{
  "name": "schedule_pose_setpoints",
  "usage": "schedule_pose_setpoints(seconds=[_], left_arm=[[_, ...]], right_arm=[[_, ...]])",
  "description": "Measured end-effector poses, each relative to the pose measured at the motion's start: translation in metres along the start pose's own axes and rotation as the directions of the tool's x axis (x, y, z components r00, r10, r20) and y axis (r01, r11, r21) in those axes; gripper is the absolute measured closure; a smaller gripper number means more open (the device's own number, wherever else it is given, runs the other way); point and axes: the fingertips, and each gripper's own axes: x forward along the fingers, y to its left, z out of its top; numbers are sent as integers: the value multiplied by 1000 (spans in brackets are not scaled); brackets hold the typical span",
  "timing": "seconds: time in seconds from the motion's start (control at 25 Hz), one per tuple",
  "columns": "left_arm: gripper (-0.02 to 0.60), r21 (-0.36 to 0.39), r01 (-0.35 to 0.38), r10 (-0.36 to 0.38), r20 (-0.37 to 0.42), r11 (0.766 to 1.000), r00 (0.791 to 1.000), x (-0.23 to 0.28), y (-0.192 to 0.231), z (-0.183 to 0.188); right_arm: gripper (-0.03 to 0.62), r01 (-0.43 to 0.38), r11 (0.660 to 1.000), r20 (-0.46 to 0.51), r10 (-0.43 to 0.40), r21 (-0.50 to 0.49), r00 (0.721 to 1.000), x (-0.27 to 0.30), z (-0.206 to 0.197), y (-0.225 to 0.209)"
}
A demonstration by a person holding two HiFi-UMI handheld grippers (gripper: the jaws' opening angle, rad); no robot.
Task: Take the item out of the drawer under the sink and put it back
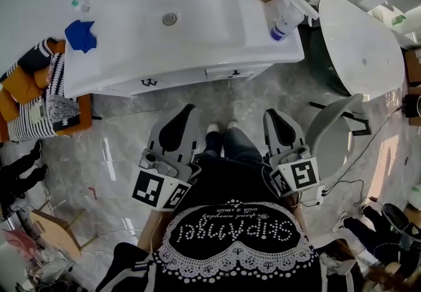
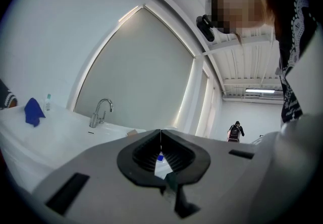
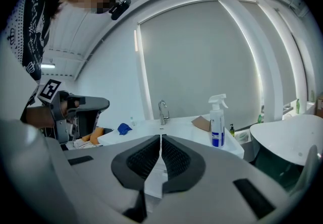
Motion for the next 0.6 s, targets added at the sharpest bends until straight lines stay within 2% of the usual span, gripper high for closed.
schedule_pose_setpoints(seconds=[0.6], left_arm=[[577,-15,-104,104,-3,994,995,36,-14,-3]], right_arm=[[568,-106,994,-22,105,-36,994,19,19,-40]])
